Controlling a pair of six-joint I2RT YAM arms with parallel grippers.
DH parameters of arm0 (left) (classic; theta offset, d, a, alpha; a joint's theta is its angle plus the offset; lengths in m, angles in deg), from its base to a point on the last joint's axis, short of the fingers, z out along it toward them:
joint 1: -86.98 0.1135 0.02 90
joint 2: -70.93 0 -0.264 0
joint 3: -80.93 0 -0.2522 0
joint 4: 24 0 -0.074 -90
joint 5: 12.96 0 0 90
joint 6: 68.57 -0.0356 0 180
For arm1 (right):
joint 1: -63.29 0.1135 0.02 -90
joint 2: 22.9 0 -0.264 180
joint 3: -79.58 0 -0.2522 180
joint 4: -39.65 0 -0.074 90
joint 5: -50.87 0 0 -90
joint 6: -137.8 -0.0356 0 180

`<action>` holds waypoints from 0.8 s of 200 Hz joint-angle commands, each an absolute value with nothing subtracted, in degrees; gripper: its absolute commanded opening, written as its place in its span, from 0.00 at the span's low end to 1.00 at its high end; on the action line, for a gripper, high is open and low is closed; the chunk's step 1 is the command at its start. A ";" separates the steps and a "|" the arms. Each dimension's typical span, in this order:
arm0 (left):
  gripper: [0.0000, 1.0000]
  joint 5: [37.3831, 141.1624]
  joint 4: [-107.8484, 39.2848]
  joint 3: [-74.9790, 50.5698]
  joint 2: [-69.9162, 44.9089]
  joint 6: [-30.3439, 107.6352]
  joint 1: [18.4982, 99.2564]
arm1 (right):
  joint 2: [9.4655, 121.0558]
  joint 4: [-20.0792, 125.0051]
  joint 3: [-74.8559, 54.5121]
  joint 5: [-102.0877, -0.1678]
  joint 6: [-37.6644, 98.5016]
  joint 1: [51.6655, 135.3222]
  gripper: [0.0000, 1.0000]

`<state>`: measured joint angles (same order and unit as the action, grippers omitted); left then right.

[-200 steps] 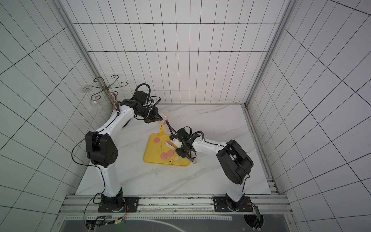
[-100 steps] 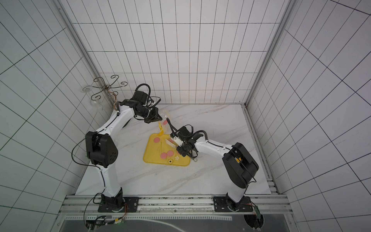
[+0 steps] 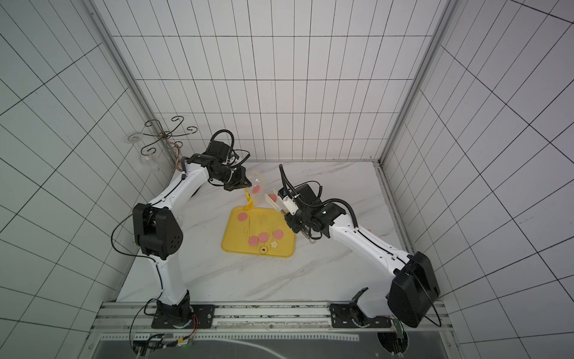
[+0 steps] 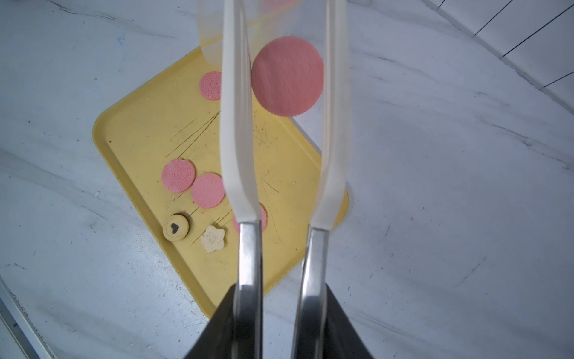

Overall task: Put the cookies into a resealable bag to prevent moisture
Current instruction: Place the cookie in the ziploc bag.

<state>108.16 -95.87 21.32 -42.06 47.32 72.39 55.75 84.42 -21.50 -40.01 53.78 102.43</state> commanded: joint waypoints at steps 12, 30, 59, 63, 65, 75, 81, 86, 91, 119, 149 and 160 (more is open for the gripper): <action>0.00 107.70 -96.89 23.04 -42.03 46.41 71.90 | 57.53 85.99 -8.98 -42.72 53.73 101.37 0.38; 0.00 108.14 -96.88 23.30 -41.98 46.40 71.58 | 60.05 84.61 -6.19 -44.59 54.37 101.13 0.38; 0.00 108.60 -97.86 23.07 -41.93 45.87 71.32 | 64.65 83.45 -2.76 -46.84 55.96 100.18 0.38; 0.00 108.68 -97.90 22.94 -41.84 45.91 71.30 | 65.19 83.17 -2.65 -47.36 56.04 99.93 0.38; 0.00 108.68 -97.89 22.90 -41.80 45.89 71.32 | 65.39 83.07 -2.64 -47.56 56.06 99.87 0.38; 0.00 108.68 -97.85 22.94 -41.30 45.86 71.32 | 66.64 82.36 -2.34 -48.44 56.32 99.53 0.38; 0.00 108.68 -97.79 23.01 -41.11 45.94 71.32 | 67.40 81.93 -2.01 -49.02 56.39 99.42 0.38; 0.00 108.76 -97.79 23.13 -40.93 45.96 71.31 | 68.03 81.80 -1.71 -49.54 56.49 99.33 0.38; 0.00 108.91 -97.87 23.25 -40.89 46.00 71.31 | 68.61 81.64 -1.23 -49.94 56.65 99.33 0.38; 0.00 109.42 -98.23 23.05 -40.41 45.82 71.17 | 71.01 81.00 0.03 -51.38 57.07 99.24 0.38; 0.00 109.99 -98.41 22.87 -40.17 45.44 70.96 | 72.17 80.40 0.31 -52.22 57.30 99.24 0.39; 0.00 110.00 -98.58 23.04 -40.20 45.35 70.91 | 72.53 80.41 0.35 -52.31 57.43 99.24 0.39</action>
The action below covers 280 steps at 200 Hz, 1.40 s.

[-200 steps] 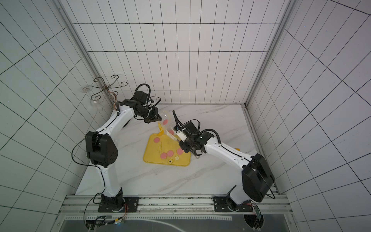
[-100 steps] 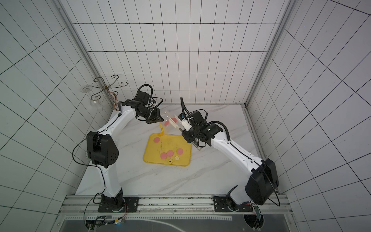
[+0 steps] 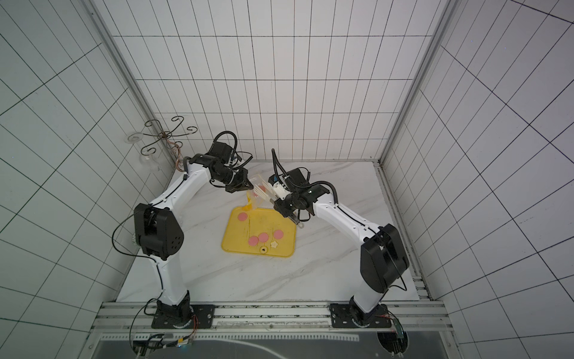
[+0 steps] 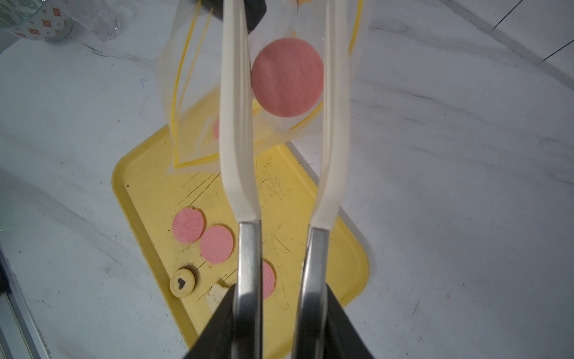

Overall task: Put the cookies into a resealable bag to prevent moisture
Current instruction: Place the cookie in the ziploc bag, then pick up the cookie from the tray.

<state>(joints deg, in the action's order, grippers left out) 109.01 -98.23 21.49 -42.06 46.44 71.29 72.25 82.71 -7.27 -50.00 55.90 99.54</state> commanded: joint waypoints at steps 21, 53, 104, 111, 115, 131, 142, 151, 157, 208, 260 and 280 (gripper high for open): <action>0.00 109.96 -98.89 23.06 -40.14 45.11 70.89 | 72.66 80.50 0.17 -52.07 57.72 99.24 0.43; 0.00 109.34 -99.07 23.13 -40.22 44.98 71.02 | 71.96 80.42 0.34 -51.86 57.76 99.16 0.53; 0.00 108.63 -98.72 23.56 -40.59 44.89 72.44 | 66.71 83.02 -1.02 -51.37 57.73 98.63 0.54; 0.00 108.51 -98.67 23.51 -40.68 44.96 72.97 | 64.97 83.81 -2.33 -50.62 57.82 98.54 0.54; 0.00 108.43 -98.61 23.59 -40.74 44.98 73.25 | 63.87 84.22 -3.06 -50.21 57.91 98.46 0.54; 0.00 107.99 -98.67 23.88 -41.04 44.98 74.28 | 59.41 85.78 -7.20 -49.48 58.00 98.47 0.55; 0.00 107.73 -98.62 24.21 -41.20 45.12 74.92 | 56.29 86.83 -10.14 -48.87 57.94 98.45 0.55; 0.00 107.47 -98.52 24.70 -41.21 45.51 75.43 | 54.20 87.33 -12.78 -48.48 57.96 98.45 0.54; 0.00 107.37 -98.21 24.94 -41.07 45.93 75.71 | 53.02 87.41 -14.57 -48.36 57.93 98.42 0.55; 0.00 113.32 -93.41 25.01 -39.20 51.48 76.96 | 52.06 81.71 -25.81 -50.41 57.55 100.49 0.54; 0.00 114.98 -90.67 23.20 -38.21 53.55 77.40 | 60.23 73.70 -28.74 -50.21 58.79 105.02 0.54; 0.00 114.18 -90.33 23.28 -38.56 53.51 77.53 | 64.35 71.40 -26.64 -49.47 59.14 107.19 0.54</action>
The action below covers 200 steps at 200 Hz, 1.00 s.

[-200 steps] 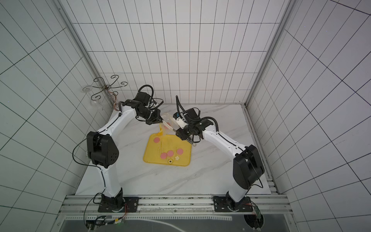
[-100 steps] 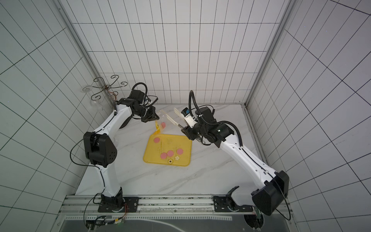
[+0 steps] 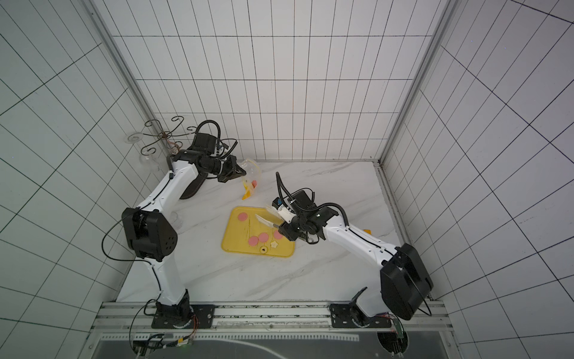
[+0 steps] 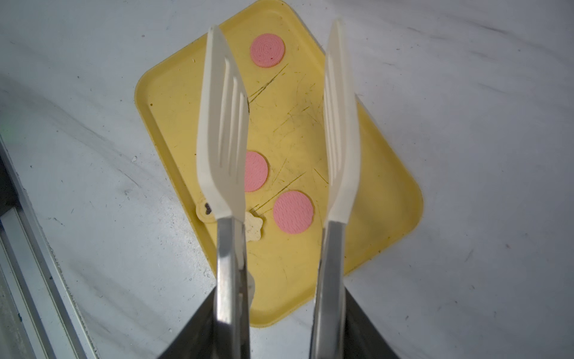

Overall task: Put the cookies into a resealable bag to prevent moisture
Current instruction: Pick up the cookie from the tray.

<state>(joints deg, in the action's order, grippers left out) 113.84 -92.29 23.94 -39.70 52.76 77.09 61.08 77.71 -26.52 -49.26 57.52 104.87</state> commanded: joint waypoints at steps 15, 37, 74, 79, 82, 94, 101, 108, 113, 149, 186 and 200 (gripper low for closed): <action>0.00 113.51 -90.15 23.71 -39.05 53.59 77.97 | 67.75 69.52 -24.83 -49.50 59.38 108.10 0.54; 0.00 112.11 -90.23 24.69 -39.91 53.29 78.70 | 73.04 68.97 -21.03 -48.54 60.43 109.03 0.54; 0.00 110.94 -91.73 25.78 -41.21 51.66 79.34 | 80.82 68.09 -14.20 -47.30 60.72 109.43 0.53; 0.00 110.92 -91.73 25.78 -41.26 51.59 79.41 | 81.73 68.09 -13.36 -47.30 60.79 109.43 0.53; 0.00 111.04 -91.73 25.83 -41.27 51.60 79.42 | 82.21 68.07 -12.82 -47.23 60.87 109.43 0.53; 0.00 110.91 -91.77 26.09 -41.38 51.33 79.66 | 83.98 68.09 -10.90 -46.87 61.10 109.42 0.53; 0.00 110.92 -91.90 26.34 -41.56 51.23 79.76 | 84.80 68.09 -10.01 -46.95 61.16 109.40 0.53; 0.00 110.97 -92.22 26.63 -41.74 51.06 79.86 | 85.45 68.09 -8.92 -47.08 61.25 109.39 0.53; 0.00 110.97 -92.46 26.89 -41.79 50.86 79.86 | 85.90 68.18 -8.24 -47.20 61.27 109.43 0.53; 0.00 110.87 -93.22 26.99 -42.03 49.91 79.95 | 89.15 70.20 -4.29 -46.92 60.73 109.43 0.53; 0.00 110.80 -93.57 27.19 -42.35 49.38 80.12 | 91.94 73.39 -0.27 -45.87 60.46 109.43 0.52; 0.00 110.88 -93.66 27.23 -42.48 49.29 80.12 | 92.48 74.01 0.72 -46.61 60.39 109.43 0.52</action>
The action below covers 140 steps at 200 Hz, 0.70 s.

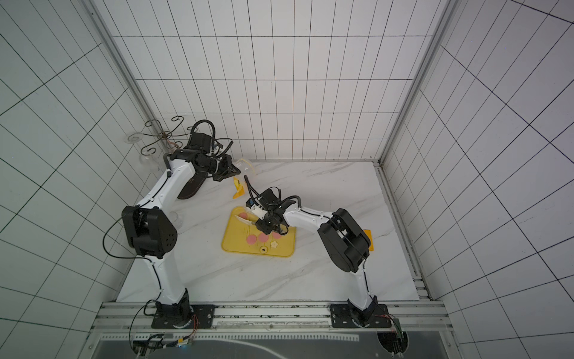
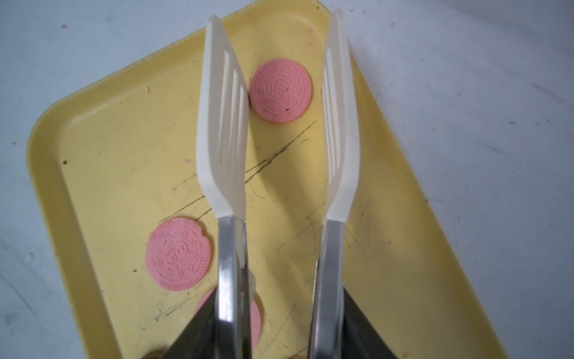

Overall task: Put the cookies into a resealable bag to prevent moisture
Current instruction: Pick up the cookie from the tray.

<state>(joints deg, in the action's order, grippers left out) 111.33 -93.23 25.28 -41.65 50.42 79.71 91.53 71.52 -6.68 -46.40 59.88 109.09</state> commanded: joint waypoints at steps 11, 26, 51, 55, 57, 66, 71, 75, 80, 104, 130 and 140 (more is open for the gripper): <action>0.00 110.94 -94.00 27.52 -42.68 48.96 80.21 | 92.67 74.33 0.96 -47.19 60.37 109.43 0.52; 0.00 110.89 -94.19 27.60 -42.77 48.68 80.30 | 92.87 74.53 1.00 -47.35 60.53 109.61 0.52; 0.00 110.87 -94.19 27.53 -42.81 48.61 80.38 | 93.62 75.73 2.24 -46.74 61.29 110.20 0.52; 0.00 110.81 -94.19 27.50 -42.87 48.63 80.38 | 93.64 75.74 2.28 -46.62 61.34 110.30 0.52; 0.00 110.80 -94.23 27.49 -42.89 48.55 80.38 | 93.64 75.74 2.33 -46.61 61.34 110.35 0.52; 0.00 110.73 -94.41 27.54 -42.90 48.34 80.45 | 93.70 75.74 2.37 -46.54 61.34 110.62 0.52; 0.00 110.66 -94.53 27.53 -42.89 48.24 80.48 | 93.68 75.74 2.45 -46.51 61.26 110.73 0.52; 0.00 110.62 -94.54 27.45 -42.89 48.23 80.54 | 93.80 75.79 2.46 -46.47 61.26 110.80 0.52; 0.00 110.62 -94.54 27.26 -42.84 48.15 80.56 | 93.86 75.87 2.50 -46.28 61.17 110.78 0.52; 0.00 110.42 -94.37 26.68 -42.58 48.06 80.67 | 94.48 76.68 2.90 -45.39 61.08 110.76 0.51; 0.00 110.44 -94.20 26.20 -42.44 47.92 80.76 | 95.04 77.02 3.74 -45.71 60.82 110.75 0.50; 0.00 110.43 -94.10 25.89 -42.43 47.97 80.72 | 95.37 77.40 4.40 -45.79 60.81 110.72 0.48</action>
<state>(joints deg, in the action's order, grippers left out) 111.09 -94.52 26.00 -42.37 48.80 80.41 93.91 75.74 -2.57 -45.85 60.10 110.47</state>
